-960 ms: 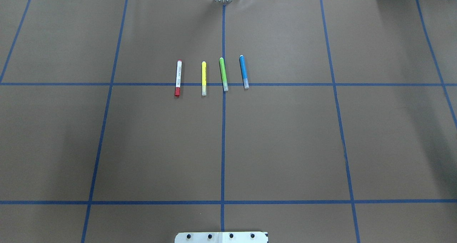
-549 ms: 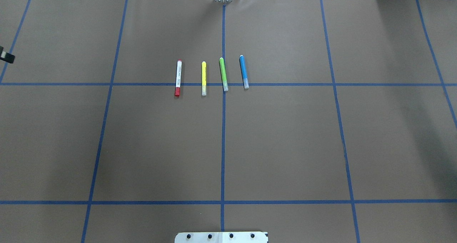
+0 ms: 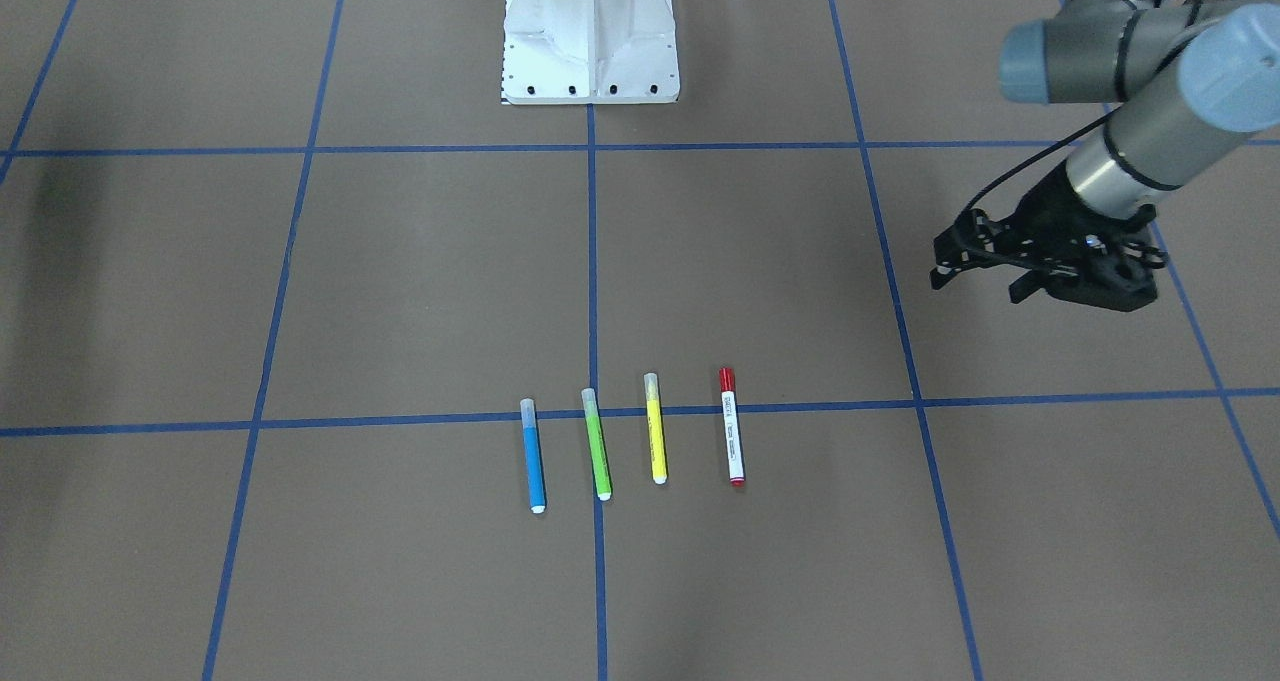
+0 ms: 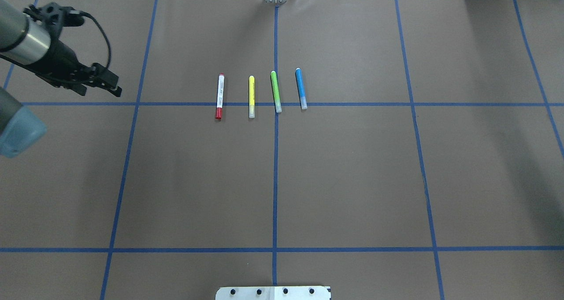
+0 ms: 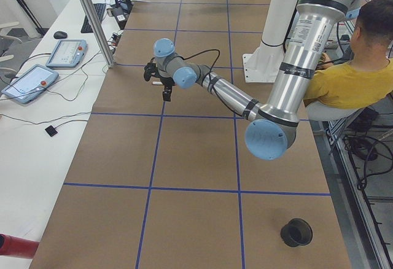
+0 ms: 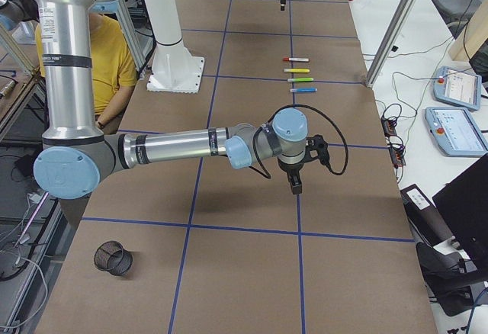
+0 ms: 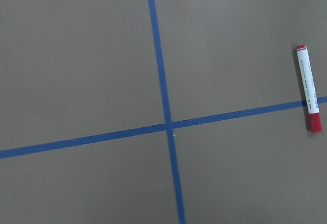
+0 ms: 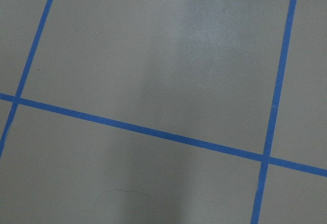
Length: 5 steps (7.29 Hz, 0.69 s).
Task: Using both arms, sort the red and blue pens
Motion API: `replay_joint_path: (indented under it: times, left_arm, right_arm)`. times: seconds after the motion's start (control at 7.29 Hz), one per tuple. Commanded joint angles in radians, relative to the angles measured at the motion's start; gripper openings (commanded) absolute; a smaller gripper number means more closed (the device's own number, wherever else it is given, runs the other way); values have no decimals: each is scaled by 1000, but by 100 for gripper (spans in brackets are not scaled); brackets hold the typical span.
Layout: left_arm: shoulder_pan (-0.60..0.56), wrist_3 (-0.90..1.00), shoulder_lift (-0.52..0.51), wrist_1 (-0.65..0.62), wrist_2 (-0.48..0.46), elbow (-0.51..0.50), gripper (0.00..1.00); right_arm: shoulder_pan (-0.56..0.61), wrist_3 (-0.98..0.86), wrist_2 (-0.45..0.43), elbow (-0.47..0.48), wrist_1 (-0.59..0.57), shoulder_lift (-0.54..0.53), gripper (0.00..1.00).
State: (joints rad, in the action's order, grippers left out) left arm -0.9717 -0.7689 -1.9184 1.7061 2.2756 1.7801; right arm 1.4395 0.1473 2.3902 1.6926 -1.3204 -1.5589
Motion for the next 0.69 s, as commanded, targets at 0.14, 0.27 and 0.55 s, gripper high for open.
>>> replay_joint_path:
  times: [0.14,0.27,0.55]
  left_arm:
    - [154,-142,-231,-108,-74,-150,100]
    - [169,-168,-288,-106,-79,-225,100]
    - [203,-168,-376,-99,-110,-345,100]
  right_arm:
    - [-1,0,0,-1,1,-4,100]
    - [-1,0,0,-1,1,-6,100]
    - [-1,-2,-6,-1,1,-7,100]
